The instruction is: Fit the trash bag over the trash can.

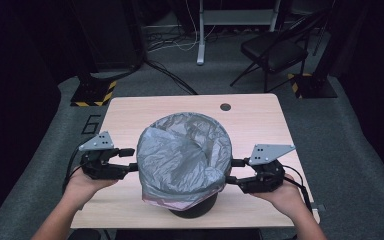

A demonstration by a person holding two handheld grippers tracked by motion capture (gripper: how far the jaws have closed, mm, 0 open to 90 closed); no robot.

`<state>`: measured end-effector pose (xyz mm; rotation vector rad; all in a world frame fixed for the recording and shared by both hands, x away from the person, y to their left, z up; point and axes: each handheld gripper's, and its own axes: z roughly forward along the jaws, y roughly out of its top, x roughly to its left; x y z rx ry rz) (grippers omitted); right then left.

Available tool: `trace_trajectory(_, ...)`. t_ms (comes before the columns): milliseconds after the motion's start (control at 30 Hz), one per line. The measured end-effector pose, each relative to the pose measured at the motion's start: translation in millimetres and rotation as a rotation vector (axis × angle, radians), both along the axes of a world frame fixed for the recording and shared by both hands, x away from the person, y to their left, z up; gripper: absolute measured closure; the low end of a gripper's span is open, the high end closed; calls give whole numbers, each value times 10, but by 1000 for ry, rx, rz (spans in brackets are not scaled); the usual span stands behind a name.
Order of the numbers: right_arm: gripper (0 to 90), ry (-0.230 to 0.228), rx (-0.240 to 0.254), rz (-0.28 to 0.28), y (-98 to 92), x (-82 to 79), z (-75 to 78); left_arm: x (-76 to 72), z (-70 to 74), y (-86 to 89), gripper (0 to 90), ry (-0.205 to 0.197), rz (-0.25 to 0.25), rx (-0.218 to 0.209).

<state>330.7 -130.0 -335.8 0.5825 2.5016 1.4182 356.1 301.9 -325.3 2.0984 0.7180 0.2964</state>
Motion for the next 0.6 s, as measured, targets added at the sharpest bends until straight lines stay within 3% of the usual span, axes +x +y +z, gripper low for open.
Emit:
trace_trajectory(167,467,-9,28,-37,-1,84,-34,147,-1,-42,441,-17,48,4)
trace_trajectory(367,469,-14,47,-89,46,193,-60,311,3,-17,429,-6,84,-11)
trace_trajectory(467,469,-42,41,-82,72,129,-40,241,14,45,417,3,78,-43)
trace_trajectory(600,458,-45,37,-45,112,42,-30,20,73,100,404,-1,15,-63)
